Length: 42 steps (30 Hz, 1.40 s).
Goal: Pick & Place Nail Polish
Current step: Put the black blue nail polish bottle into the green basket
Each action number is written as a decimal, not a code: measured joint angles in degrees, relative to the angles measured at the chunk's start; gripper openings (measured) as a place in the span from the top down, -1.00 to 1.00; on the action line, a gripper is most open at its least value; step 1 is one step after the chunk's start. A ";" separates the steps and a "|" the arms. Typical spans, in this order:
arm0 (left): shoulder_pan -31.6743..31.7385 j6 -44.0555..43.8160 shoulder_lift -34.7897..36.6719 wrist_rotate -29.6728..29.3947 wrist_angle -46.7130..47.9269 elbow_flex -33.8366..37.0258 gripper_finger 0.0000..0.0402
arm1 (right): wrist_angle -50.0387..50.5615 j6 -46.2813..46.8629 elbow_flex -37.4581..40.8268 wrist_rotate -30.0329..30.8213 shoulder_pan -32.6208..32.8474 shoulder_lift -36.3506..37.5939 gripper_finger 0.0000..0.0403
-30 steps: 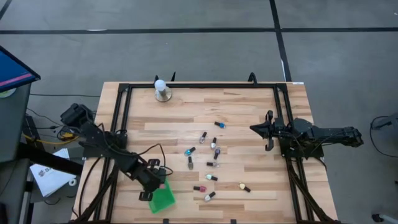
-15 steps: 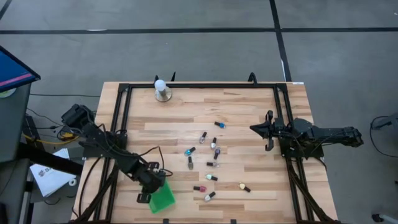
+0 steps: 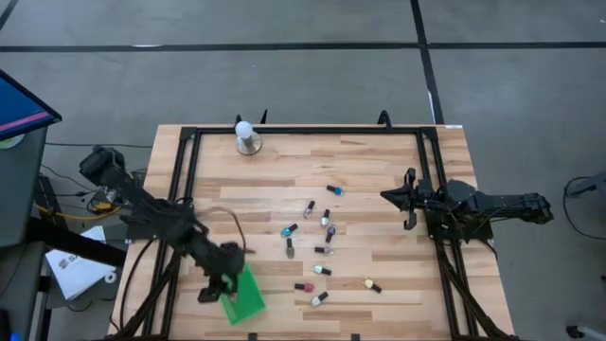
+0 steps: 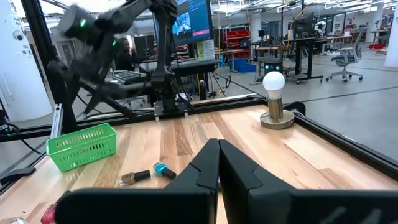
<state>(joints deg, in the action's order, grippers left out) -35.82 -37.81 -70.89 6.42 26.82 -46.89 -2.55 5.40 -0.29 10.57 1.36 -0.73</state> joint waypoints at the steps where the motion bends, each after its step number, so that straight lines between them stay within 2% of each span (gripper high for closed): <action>1: 0.77 0.07 2.24 -3.44 -0.05 0.00 0.01 | 0.00 -0.01 0.01 0.00 -0.01 0.00 1.00; 5: 5.58 3.23 9.75 -19.04 -0.03 -0.02 -0.03 | 0.00 0.01 0.01 0.00 -0.01 0.00 1.00; 8: 11.62 7.90 11.73 -24.61 -0.03 -0.04 -0.08 | 0.00 0.01 0.00 0.00 0.00 0.00 1.00; 11: 18.64 10.57 10.00 -24.10 -0.14 -0.26 -0.16 | 0.00 0.06 0.01 0.00 -0.01 0.00 1.00; 14: 24.45 13.23 5.43 -20.66 -0.25 -2.36 -0.24 | 0.00 0.14 0.01 0.00 -0.01 0.00 1.00; 20: 30.60 18.21 -7.39 -18.26 0.79 -10.29 -0.32 | 0.01 0.12 -0.01 0.00 -0.01 0.00 1.00; 26: 31.96 21.10 -19.81 -19.07 2.77 -18.24 -0.32 | 0.00 0.12 0.01 0.00 0.00 0.00 1.00; 31: 31.72 21.04 -26.96 -20.06 2.83 -22.59 -0.32 | 0.00 0.12 0.01 0.00 -0.01 0.00 1.00; 42: 30.26 14.59 -35.51 -24.24 3.50 -23.15 -0.32 | 0.02 0.06 0.01 -0.02 -0.01 0.00 1.00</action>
<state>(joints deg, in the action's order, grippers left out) -5.56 -23.22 -106.40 -17.82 30.33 -70.04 -2.53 5.45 -0.28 10.55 1.34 -0.73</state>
